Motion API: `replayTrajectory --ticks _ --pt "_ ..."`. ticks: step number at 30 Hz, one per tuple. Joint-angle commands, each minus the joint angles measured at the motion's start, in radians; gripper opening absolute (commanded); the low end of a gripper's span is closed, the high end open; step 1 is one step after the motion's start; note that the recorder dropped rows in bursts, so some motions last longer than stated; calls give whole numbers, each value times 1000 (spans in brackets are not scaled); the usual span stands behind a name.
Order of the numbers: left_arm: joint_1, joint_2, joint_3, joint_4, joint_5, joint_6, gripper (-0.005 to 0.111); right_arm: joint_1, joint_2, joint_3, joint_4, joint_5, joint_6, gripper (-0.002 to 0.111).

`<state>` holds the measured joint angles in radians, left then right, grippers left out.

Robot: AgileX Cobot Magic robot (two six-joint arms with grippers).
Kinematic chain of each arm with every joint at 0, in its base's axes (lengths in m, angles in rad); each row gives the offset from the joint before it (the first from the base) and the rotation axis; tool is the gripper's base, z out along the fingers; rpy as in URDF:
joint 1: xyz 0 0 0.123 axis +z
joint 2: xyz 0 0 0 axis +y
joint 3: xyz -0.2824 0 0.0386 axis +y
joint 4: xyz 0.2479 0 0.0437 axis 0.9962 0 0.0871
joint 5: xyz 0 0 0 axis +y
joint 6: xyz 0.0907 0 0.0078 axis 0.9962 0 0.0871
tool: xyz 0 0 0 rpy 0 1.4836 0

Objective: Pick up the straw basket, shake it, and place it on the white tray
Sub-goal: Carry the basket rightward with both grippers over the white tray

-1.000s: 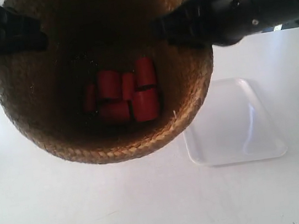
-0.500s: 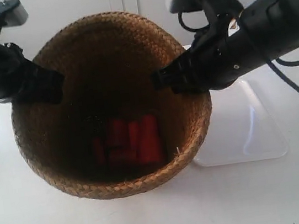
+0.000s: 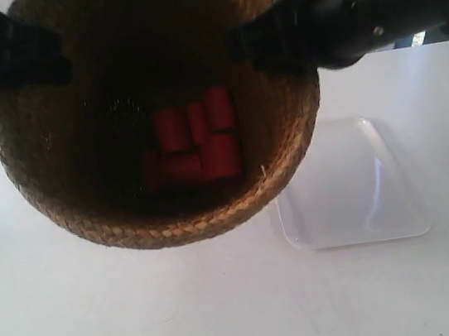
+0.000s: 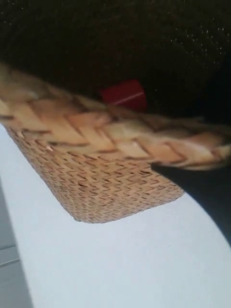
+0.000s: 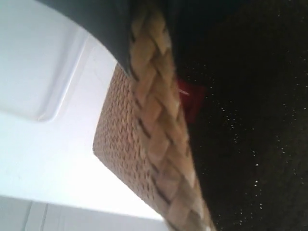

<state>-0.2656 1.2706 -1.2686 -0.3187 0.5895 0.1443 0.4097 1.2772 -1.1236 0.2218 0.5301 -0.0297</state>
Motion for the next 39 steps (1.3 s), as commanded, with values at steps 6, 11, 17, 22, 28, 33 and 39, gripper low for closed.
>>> replayTrajectory --ticks 6,11,17,22,28,33,39 --pt "-2 18 0 -57 3 1 0 -1 22 7 9 -23 -10 0" --pt "-2 66 -15 -66 10 1 0 -16 22 3 5 -14 -2 0" --pt "-2 159 -121 -92 85 1 0 -90 40 -42 -26 81 12 0" --pt "-2 231 -220 -141 124 1 0 -165 55 -73 -26 153 14 0" --pt "-6 332 -308 -197 148 13 0 -232 74 -98 -44 221 15 0" --pt "-37 413 -364 -232 139 14 0 -271 76 -102 -55 221 15 0" --pt "-102 496 -457 -256 103 17 0 -332 85 -102 -80 228 15 0"
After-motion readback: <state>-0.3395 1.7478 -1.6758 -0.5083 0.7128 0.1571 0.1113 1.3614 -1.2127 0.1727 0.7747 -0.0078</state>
